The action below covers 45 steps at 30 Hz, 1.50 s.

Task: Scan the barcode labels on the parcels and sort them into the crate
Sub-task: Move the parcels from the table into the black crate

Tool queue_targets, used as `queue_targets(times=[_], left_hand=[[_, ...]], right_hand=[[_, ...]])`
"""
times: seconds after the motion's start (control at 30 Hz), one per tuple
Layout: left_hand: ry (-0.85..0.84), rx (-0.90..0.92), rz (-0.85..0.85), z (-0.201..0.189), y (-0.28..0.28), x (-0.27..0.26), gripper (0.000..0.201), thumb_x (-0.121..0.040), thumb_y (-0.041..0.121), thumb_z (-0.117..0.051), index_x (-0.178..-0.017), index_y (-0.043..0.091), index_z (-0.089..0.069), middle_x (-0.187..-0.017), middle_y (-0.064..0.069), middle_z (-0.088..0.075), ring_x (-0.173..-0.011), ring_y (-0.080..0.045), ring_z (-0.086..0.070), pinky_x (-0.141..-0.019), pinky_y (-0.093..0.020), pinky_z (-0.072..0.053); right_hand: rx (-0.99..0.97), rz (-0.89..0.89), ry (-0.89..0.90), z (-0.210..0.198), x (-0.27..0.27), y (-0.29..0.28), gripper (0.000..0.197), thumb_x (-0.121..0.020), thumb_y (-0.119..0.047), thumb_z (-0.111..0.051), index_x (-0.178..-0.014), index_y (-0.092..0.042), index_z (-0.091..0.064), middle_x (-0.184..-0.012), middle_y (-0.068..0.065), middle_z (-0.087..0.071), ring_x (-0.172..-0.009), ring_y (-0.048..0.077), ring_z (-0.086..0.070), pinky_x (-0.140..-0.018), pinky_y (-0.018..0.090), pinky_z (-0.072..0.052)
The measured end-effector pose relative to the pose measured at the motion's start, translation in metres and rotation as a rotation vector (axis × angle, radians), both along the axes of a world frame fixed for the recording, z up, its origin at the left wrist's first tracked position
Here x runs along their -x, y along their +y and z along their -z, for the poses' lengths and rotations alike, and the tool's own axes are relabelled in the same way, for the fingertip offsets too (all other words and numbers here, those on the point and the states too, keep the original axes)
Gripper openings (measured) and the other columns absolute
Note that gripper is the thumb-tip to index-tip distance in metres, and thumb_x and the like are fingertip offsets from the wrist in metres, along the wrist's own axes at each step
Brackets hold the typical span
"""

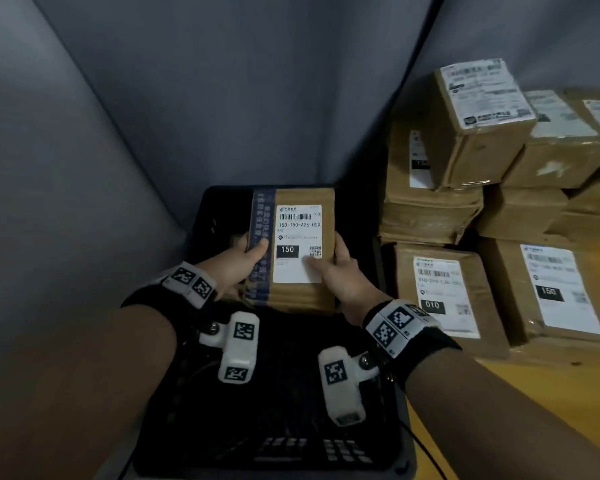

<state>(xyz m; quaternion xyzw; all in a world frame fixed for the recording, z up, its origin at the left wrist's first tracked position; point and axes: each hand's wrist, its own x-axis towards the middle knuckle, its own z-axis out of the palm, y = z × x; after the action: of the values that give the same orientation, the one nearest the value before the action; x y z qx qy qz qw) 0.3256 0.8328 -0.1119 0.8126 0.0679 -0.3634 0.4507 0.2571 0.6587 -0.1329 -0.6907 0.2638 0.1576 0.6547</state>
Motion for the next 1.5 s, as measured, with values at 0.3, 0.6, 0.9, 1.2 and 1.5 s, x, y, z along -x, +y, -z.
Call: queue_targets(times=[0.3, 0.6, 0.9, 1.2, 1.5], left_hand=[[-0.061, -0.014, 0.011, 0.109, -0.020, -0.020, 0.055, -0.100, 0.035, -0.043, -0.150, 0.035, -0.018, -0.134, 0.004, -0.049, -0.118, -0.018, -0.052, -0.102, -0.038, -0.043], [-0.352, -0.644, 0.323, 0.152, 0.016, -0.025, 0.062, -0.091, 0.040, -0.056, -0.147, 0.032, -0.031, -0.156, -0.011, -0.015, -0.139, -0.037, -0.016, -0.113, -0.042, -0.024], [-0.404, -0.775, 0.587, 0.158, 0.025, -0.027, 0.084, -0.086, 0.037, -0.067, -0.149, 0.040, -0.012, -0.159, -0.016, 0.000, -0.143, -0.043, -0.005, -0.109, -0.056, -0.031], [-0.440, -0.839, 0.623, 0.154, 0.022, -0.030, 0.074, -0.089, 0.007, -0.053, -0.147, 0.039, -0.020, -0.154, -0.016, -0.016, -0.136, -0.042, -0.025, -0.095, -0.052, -0.044], [-0.451, -0.687, 0.519, 0.098, 0.009, -0.016, 0.060, -0.091, 0.026, -0.057, -0.146, 0.020, -0.033, -0.149, -0.015, -0.029, -0.130, -0.038, -0.035, -0.105, -0.044, -0.038]], right_hand=[[0.234, 0.108, 0.105, 0.090, -0.026, -0.015, 0.068, -0.093, -0.019, -0.055, -0.153, -0.025, -0.023, -0.137, 0.006, -0.055, -0.122, 0.028, -0.054, -0.102, 0.038, -0.046], [0.227, 0.172, 0.176, 0.152, -0.037, -0.003, 0.050, -0.098, -0.009, -0.046, -0.146, -0.019, -0.037, -0.129, 0.010, -0.059, -0.117, 0.031, -0.057, -0.101, 0.040, -0.047], [0.207, 0.331, 0.096, 0.186, -0.028, 0.004, 0.033, -0.087, -0.012, -0.063, -0.116, -0.016, -0.049, -0.085, -0.004, -0.056, -0.084, 0.026, -0.063, -0.080, 0.055, -0.056], [0.210, 0.353, 0.063, 0.184, -0.030, 0.007, 0.030, -0.090, -0.015, -0.059, -0.119, -0.016, -0.051, -0.100, 0.008, -0.064, -0.089, 0.030, -0.065, -0.080, 0.055, -0.056], [0.332, 0.161, -0.065, 0.092, -0.028, 0.002, 0.046, -0.094, -0.009, -0.050, -0.138, -0.012, -0.040, -0.111, 0.004, -0.061, -0.100, 0.024, -0.062, -0.085, 0.036, -0.053]])
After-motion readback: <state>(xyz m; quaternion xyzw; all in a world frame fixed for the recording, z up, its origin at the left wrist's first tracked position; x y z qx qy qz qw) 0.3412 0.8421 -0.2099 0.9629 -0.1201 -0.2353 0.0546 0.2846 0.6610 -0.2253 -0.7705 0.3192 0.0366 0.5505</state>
